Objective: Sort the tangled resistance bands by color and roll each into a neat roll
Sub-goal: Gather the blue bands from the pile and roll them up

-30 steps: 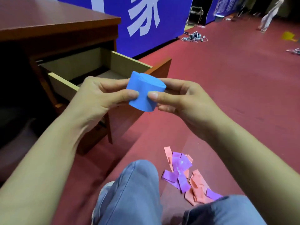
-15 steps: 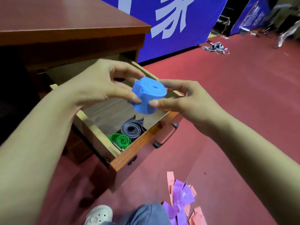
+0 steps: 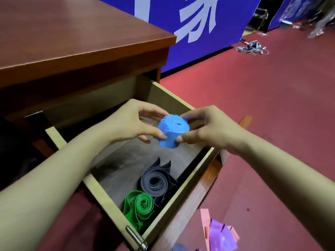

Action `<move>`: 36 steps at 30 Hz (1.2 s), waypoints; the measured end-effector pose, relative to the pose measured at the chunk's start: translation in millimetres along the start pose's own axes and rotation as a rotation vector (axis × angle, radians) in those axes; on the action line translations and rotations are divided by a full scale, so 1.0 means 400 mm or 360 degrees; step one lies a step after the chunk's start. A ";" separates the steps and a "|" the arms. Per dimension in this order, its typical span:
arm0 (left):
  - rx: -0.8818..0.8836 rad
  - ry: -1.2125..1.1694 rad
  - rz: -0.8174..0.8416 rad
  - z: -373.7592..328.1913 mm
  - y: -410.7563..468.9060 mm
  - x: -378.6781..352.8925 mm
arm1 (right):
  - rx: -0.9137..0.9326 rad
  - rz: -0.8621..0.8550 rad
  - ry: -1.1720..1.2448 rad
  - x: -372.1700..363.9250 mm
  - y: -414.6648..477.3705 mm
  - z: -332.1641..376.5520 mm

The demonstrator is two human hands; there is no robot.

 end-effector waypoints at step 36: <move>0.0747 -0.0353 0.0384 0.161 0.117 -0.181 | -0.1205 0.0343 0.0214 -0.064 0.153 -0.182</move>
Point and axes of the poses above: each hand's wrist, its own y-axis towards the middle knuckle, its own x-axis out of the back of the hand, z = x × y, the point moved 3 cm from there along y, towards the middle knuckle, and after that the axes turned 13 degrees about y, right-handed, at the moved point
